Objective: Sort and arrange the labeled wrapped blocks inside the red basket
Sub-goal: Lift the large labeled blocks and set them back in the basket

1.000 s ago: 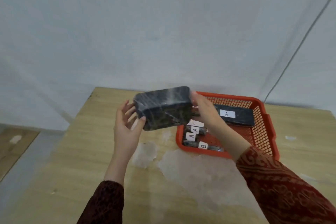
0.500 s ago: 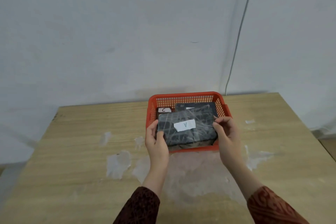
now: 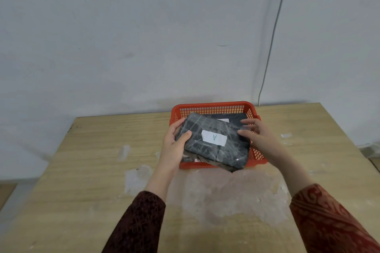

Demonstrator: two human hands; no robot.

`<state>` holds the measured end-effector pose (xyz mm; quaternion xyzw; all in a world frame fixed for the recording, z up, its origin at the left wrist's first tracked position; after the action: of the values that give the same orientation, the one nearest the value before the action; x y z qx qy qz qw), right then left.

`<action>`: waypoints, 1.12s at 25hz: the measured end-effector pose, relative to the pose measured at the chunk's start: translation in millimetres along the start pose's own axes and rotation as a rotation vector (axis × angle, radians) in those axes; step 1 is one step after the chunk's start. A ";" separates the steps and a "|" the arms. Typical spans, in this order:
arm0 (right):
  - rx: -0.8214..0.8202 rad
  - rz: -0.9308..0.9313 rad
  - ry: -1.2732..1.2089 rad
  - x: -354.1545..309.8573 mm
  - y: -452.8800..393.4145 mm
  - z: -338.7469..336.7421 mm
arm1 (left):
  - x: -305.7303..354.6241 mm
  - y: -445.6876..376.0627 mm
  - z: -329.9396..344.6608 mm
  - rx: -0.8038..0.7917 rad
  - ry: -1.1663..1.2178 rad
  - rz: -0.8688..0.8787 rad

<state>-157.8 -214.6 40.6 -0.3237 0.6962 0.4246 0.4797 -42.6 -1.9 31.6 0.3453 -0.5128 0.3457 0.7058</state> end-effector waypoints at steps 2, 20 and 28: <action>-0.225 0.047 0.068 -6.3 -2.4 -6.2 | 10.1 -8.6 -3.7 -0.114 -0.028 -0.003; 0.020 -0.062 -0.299 5.7 12.0 49.4 | -10.9 15.9 56.3 0.116 -0.102 0.105; -0.130 -0.032 -0.344 -17.2 2.0 -14.1 | 23.5 -12.6 20.5 -0.366 -0.235 -0.161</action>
<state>-159.4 -225.7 60.0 -0.2879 0.5697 0.5101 0.5766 -36.4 -22.6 57.4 0.2895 -0.6164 0.1469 0.7174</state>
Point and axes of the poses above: each hand's wrist, its own y-axis away from the middle knuckle, its own z-axis out of the palm, x = y × z, the point moved 2 cm from there along -y, towards the middle knuckle, and after that the axes turned 5 degrees about -x, right-handed, at the moved point
